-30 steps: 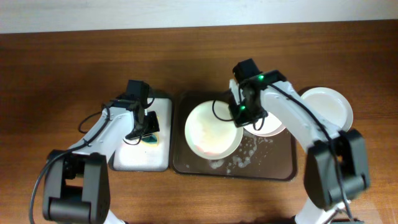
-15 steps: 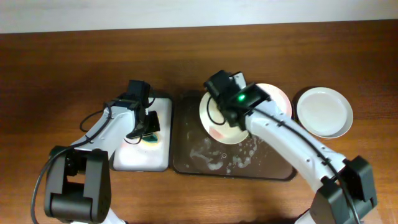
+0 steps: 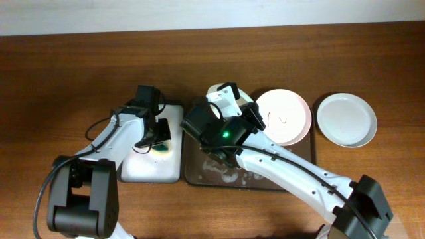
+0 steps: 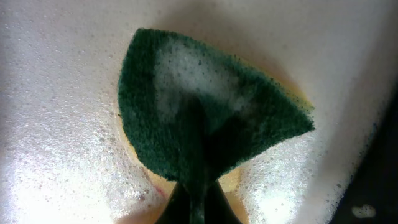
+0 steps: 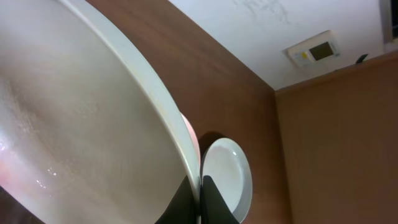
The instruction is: Clean dirty plates on tray and stack at the side
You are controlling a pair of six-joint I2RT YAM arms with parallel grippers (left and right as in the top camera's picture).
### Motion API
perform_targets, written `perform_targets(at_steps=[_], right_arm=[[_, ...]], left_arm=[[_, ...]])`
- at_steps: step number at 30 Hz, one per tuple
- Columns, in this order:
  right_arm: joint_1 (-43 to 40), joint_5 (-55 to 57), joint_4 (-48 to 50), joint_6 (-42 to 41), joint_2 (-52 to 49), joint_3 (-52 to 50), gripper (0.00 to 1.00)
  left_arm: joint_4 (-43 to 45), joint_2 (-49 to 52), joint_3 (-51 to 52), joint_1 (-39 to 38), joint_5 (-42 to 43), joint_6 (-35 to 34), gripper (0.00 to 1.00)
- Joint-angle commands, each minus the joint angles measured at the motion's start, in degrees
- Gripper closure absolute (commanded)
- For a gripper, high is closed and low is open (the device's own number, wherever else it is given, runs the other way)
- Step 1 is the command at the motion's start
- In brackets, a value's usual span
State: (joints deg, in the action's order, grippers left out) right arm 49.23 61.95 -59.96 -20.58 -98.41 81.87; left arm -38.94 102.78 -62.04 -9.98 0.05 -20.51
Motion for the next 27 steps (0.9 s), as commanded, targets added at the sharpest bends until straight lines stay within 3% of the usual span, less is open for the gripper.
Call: perform_targets(at_steps=[1, 5, 8, 18, 23, 27], right_arm=[[0.4, 3.4, 0.3, -1.2, 1.7, 0.8, 0.96], [-0.8, 0.0, 0.9, -3.0, 1.7, 0.8, 0.96], [-6.3, -10.5, 1.2, -5.6, 1.7, 0.8, 0.96], [-45.0, -51.6, 2.9, -6.6, 5.1, 0.7, 0.96], [-64.2, -58.6, 3.0, -6.7, 5.0, -1.6, 0.96], [-73.3, -58.4, 3.8, -6.7, 5.0, -3.6, 0.96]], left_arm=[[0.5, 1.7, 0.1, 0.3, 0.7, 1.1, 1.00], [0.5, 1.7, 0.1, 0.3, 0.7, 1.1, 1.00], [0.5, 1.7, 0.1, 0.3, 0.7, 1.7, 1.00], [0.5, 1.7, 0.1, 0.3, 0.6, 3.5, 1.00], [0.5, 1.7, 0.1, 0.3, 0.7, 3.5, 1.00], [0.5, 1.7, 0.1, 0.3, 0.7, 3.5, 1.00]])
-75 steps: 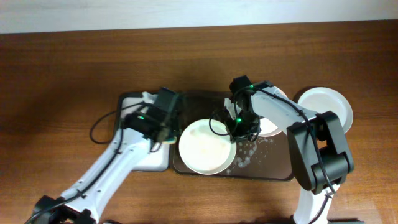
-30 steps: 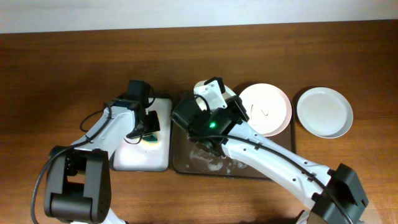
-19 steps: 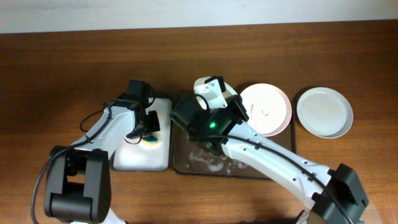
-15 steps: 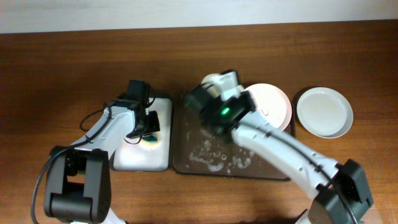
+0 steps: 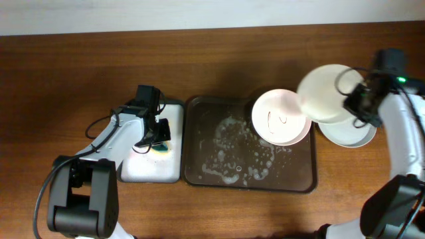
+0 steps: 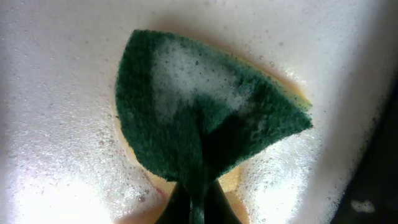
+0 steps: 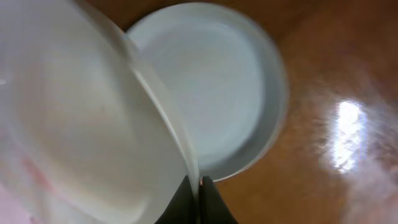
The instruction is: Clean dirty plates on tray and stack at the side
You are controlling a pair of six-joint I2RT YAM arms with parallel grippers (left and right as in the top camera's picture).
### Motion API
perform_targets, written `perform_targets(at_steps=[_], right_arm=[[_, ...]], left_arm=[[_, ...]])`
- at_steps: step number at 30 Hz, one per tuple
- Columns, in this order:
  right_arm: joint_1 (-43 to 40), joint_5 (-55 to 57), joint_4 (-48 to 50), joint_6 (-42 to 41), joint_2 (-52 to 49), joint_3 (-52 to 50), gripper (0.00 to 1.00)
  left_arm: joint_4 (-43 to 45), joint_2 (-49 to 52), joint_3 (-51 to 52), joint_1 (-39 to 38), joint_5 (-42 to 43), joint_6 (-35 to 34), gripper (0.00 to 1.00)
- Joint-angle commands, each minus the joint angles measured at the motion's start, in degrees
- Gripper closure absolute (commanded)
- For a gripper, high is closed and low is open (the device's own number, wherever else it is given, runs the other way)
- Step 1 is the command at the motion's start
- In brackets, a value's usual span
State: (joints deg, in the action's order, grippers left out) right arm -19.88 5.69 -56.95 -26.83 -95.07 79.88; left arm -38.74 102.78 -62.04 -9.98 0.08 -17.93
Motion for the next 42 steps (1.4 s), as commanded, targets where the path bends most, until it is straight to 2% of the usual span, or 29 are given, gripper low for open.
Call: perform_targets(at_steps=[1, 7, 12, 13, 14, 17, 19, 22, 26, 32, 42], right_arm=[[-5.8, -2.1, 1.9, -0.4, 1.7, -2.6, 0.96], [-8.7, -2.3, 6.9, 0.6, 1.1, -7.7, 0.96], [-8.7, -2.2, 8.6, 0.6, 0.6, -8.2, 0.88], [-8.7, -2.3, 8.7, 0.6, 0.6, -8.2, 0.80], [-8.7, -2.4, 8.6, 0.6, 0.6, -8.2, 0.62], [-8.6, -8.7, 8.4, 3.2, 0.6, -8.2, 0.59], [-8.2, -18.4, 7.9, 9.1, 0.5, -8.2, 0.53], [-5.9, -22.7, 6.6, 15.3, 0.2, -8.3, 0.44], [-0.4, -22.6, 7.7, 22.4, -2.5, -8.5, 0.44], [6.4, -22.2, 7.7, 22.1, -8.4, -8.5, 0.48], [8.4, -20.5, 12.2, 21.9, -13.9, -8.5, 0.54]], left_arm=[[0.3, 1.7, 0.1, 0.3, 0.6, 0.9, 1.00], [0.3, 1.7, 0.1, 0.3, 0.6, 0.9, 1.00], [-0.1, 1.7, 0.1, 0.3, 0.6, 0.9, 1.00], [-0.1, 1.7, 0.1, 0.3, 0.6, 0.9, 1.00], [-0.1, 1.7, 0.1, 0.3, 0.6, 0.9, 1.00], [-0.1, 1.7, 0.1, 0.3, 0.6, 0.9, 1.00], [-0.1, 1.7, 0.1, 0.3, 0.6, 0.9, 1.00], [-0.1, 1.7, 0.1, 0.3, 0.6, 0.9, 1.00], [-0.3, 1.7, 0.1, 0.3, 0.6, 0.9, 1.00], [-0.3, 1.7, 0.1, 0.3, 0.6, 0.9, 1.00], [-0.3, 1.7, 0.1, 0.3, 0.6, 0.9, 1.00]])
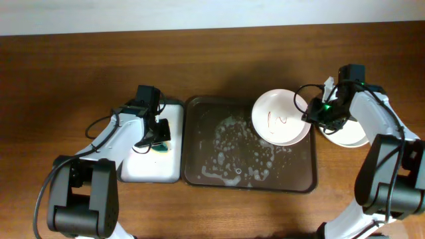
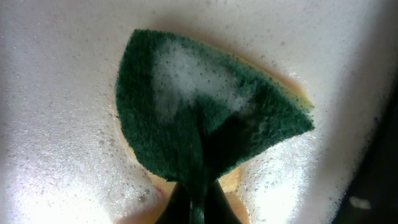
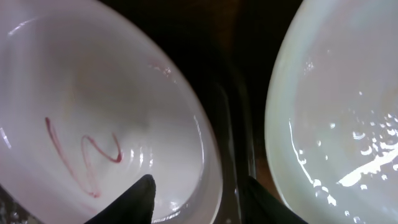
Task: Clean dirty plates on tray and stack at the side
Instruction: 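Grip the remaining marked plate rim with the right gripper and tilt it, then scrub the tilted plate with the sponge held in the left gripper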
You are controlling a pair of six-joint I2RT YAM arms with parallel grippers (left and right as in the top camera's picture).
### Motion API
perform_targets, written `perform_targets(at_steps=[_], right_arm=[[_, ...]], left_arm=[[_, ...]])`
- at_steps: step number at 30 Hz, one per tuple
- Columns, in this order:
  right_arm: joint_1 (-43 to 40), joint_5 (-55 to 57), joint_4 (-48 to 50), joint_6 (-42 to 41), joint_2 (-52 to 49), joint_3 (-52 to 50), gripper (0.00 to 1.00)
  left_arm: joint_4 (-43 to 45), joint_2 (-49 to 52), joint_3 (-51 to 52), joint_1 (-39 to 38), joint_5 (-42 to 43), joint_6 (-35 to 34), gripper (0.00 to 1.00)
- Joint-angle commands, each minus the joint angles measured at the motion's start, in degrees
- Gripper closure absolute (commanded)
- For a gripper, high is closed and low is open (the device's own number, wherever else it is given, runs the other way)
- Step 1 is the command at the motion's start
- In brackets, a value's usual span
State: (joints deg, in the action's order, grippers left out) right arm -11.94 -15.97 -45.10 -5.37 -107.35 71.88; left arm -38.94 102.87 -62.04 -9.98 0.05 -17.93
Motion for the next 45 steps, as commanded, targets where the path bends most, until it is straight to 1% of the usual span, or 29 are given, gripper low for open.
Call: perform_targets(at_steps=[1, 2, 4, 5, 6, 7, 8, 12, 17, 22, 26, 27, 29, 32, 35, 37, 40, 45], right_arm=[[0.5, 1.2, 0.5, 0.5, -2.0, -0.5, 0.54], [0.5, 1.1, 0.9, 0.4, -2.7, -0.5, 0.54], [0.7, 0.9, 1.7, 0.5, -3.6, -0.5, 0.62], [0.9, 0.9, 2.0, 0.5, -3.7, -0.5, 0.64], [1.1, 1.0, 2.1, 0.5, -3.8, -0.5, 0.70], [1.6, 0.9, 2.5, 0.5, -3.8, -0.5, 0.79], [2.0, 0.9, 2.5, 0.5, -3.8, -0.5, 0.85], [4.2, 1.0, 1.6, 0.5, -3.8, -0.5, 0.96], [8.8, 0.9, -2.4, 0.4, -3.8, -0.5, 0.96], [14.3, -1.9, -5.2, 0.2, -3.8, -0.5, 0.96], [18.2, -1.9, -5.7, 0.0, -3.8, -0.5, 0.96], [18.9, -1.9, -5.7, 0.0, -3.8, -0.5, 0.96], [19.9, -1.8, -5.6, 0.0, -3.8, -0.5, 0.96], [21.0, -1.8, -5.6, 0.0, -3.8, -0.5, 0.96], [21.0, -1.8, -5.6, 0.0, -3.8, -0.5, 0.96], [21.0, -1.8, -5.6, 0.0, -3.8, -0.5, 0.96], [21.0, -1.8, -5.5, 0.0, -3.8, -0.5, 0.96], [21.0, -1.8, -5.4, 0.0, -3.8, -0.5, 0.96]], left_arm=[[-0.1, 1.6, 0.1, 0.3, 0.7, 0.9, 1.00], [-0.1, 1.6, 0.1, 0.3, 0.7, 0.9, 1.00], [-0.1, 1.6, 0.1, 0.3, 0.6, 0.9, 1.00], [-0.1, 1.6, 0.1, 0.3, 0.7, 0.9, 1.00], [-0.1, 1.6, 0.1, 0.3, 0.7, 0.9, 1.00], [-0.1, 1.6, 0.1, 0.3, 0.7, 0.9, 1.00], [-0.1, 1.6, 0.1, 0.3, 0.7, 0.9, 1.00], [-0.1, 1.6, 0.1, 0.3, 0.7, 0.9, 1.00], [-0.2, 0.8, 0.0, 0.3, 0.7, -0.2, 1.00], [-0.1, -5.0, 0.0, 0.2, 0.8, -0.2, 1.00], [0.1, -9.8, 0.0, -1.4, 6.4, -0.2, 1.00], [0.3, -10.3, 0.0, -2.3, 6.7, -0.5, 1.00], [0.7, -10.3, 0.1, -4.4, 7.1, -1.8, 1.00], [1.7, -10.3, 0.1, -7.6, 7.0, -1.9, 1.00], [2.8, -10.3, 0.1, -8.7, 6.1, -1.9, 1.00], [3.0, -10.3, 0.1, -8.7, 8.4, -1.9, 1.00], [3.8, -10.3, 0.1, -9.2, 15.5, -1.9, 1.00], [6.9, -10.3, 0.1, -14.2, 16.9, -3.7, 1.00]])
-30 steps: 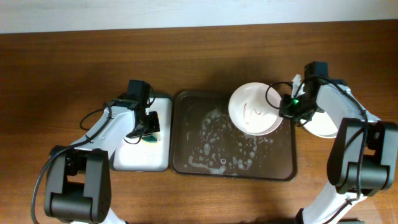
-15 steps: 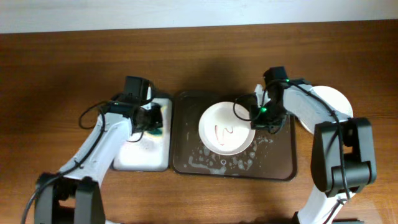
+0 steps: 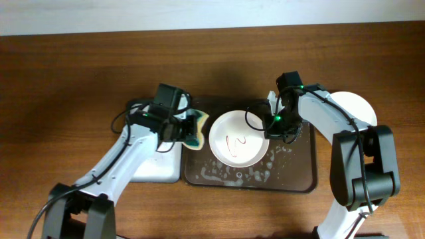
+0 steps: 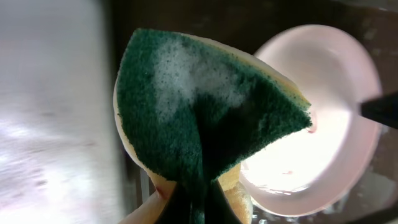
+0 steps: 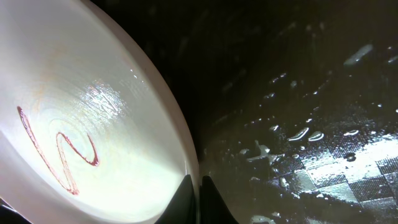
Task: Clean dirty plates on tray and stack at the side
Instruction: 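Scrub the tilted plate with the sponge held in the left gripper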
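A white plate [image 3: 239,138] with a red squiggle sits over the middle of the dark wet tray [image 3: 299,174]. My right gripper [image 3: 271,126] is shut on its right rim; the wrist view shows the plate [image 5: 81,118] pinched between the fingers [image 5: 186,199]. My left gripper [image 3: 182,129] is shut on a folded, soapy green and yellow sponge [image 3: 195,128], held at the tray's left edge just left of the plate. The left wrist view has the sponge [image 4: 199,106] in front and the plate [image 4: 323,118] behind it. A clean white plate [image 3: 355,106] lies on the table to the right.
A white soapy basin [image 3: 156,166] stands left of the tray. Foam and water drops lie on the tray bottom [image 5: 323,137]. Wooden table [image 3: 66,79] surrounds everything.
My right gripper, then open between the marked plate and the clean stack, is now shut on the marked plate, which sits at the tray's middle. My left gripper has brought the sponge from the basin to the tray's edge.
At first my right gripper held a washed plate over the tray while the left held the sponge in the basin. The plate then hung over the clean plate at the right, then lay there released. Now the marked plate is gripped mid-tray with the sponge beside it.
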You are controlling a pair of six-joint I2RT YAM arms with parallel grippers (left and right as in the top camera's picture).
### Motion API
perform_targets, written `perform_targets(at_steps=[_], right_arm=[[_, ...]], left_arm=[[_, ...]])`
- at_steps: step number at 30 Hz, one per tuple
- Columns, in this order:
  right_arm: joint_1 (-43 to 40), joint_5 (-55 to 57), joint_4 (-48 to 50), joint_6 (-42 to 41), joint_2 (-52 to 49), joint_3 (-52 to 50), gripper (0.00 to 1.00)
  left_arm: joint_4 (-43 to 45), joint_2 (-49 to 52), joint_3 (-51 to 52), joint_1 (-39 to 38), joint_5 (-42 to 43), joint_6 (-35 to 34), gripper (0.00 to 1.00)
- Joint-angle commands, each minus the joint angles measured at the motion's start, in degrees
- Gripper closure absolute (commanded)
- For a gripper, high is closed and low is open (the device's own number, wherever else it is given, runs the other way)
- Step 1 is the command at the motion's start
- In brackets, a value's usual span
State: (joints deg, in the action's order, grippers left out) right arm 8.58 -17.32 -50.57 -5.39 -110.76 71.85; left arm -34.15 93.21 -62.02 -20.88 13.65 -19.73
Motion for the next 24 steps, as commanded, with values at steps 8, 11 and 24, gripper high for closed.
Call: perform_targets(at_steps=[8, 11, 24], right_arm=[[0.5, -0.5, 0.0, 0.0, -0.3, -0.5, 0.96], [0.5, -0.5, 0.0, 0.0, -0.3, -0.5, 0.96], [0.5, -0.5, 0.0, 0.0, -0.3, -0.5, 0.96]], left_arm=[[12.3, -0.7, 0.0, -8.7, -0.2, 4.3, 1.00], [14.2, -1.2, 0.0, -8.7, -0.2, 8.8, 1.00], [14.9, -4.7, 0.1, -9.4, -6.1, -0.6, 1.00]])
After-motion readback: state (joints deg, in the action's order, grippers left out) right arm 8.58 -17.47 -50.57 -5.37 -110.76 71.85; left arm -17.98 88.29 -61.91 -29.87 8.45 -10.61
